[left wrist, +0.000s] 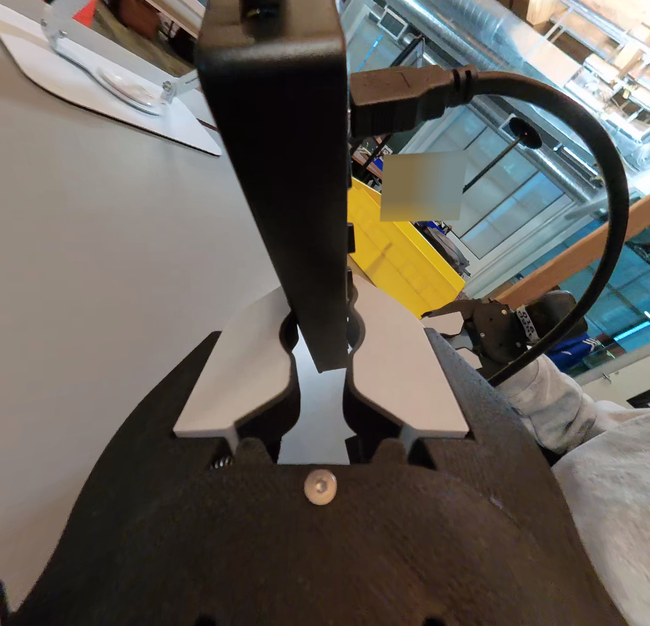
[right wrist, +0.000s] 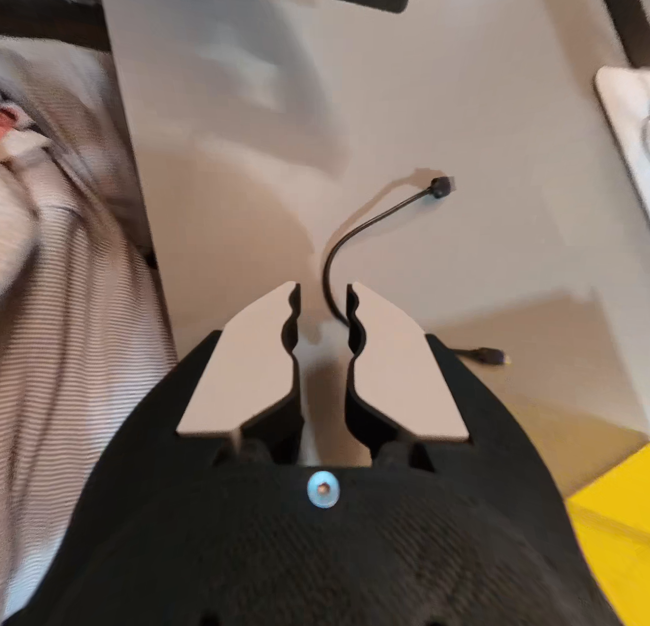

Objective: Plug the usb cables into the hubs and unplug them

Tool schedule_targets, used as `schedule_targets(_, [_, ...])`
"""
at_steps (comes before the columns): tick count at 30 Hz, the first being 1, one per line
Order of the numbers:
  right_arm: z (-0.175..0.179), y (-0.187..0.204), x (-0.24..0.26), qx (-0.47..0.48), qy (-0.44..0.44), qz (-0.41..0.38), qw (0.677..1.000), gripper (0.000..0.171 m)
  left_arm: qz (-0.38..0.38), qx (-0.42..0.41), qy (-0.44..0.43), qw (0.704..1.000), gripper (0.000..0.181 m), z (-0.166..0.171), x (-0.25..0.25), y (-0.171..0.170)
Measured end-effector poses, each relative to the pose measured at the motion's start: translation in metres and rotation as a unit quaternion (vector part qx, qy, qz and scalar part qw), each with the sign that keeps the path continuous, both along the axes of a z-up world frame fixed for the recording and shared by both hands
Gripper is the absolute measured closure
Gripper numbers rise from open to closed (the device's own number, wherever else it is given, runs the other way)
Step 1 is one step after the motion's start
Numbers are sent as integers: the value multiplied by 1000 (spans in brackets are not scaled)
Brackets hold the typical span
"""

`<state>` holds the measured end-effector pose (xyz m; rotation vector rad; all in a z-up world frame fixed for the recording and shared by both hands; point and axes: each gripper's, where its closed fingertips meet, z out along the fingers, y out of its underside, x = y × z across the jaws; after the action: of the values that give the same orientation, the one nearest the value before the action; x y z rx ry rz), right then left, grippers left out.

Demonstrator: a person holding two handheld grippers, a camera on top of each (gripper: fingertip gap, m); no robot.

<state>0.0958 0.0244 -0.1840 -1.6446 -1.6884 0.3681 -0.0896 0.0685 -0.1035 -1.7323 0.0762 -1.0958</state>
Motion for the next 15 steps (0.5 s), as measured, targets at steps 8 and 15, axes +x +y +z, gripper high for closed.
schedule_targets(8, [21, 16, -9, -101, 125, -117, 980, 150, -67, -9, -47, 997, 157, -4, 18, 15])
schedule_targets(15, [4, 58, -58, -83, 89, -188, 975, 146, -112, -35, -108, 987, 157, -8, 29, 10])
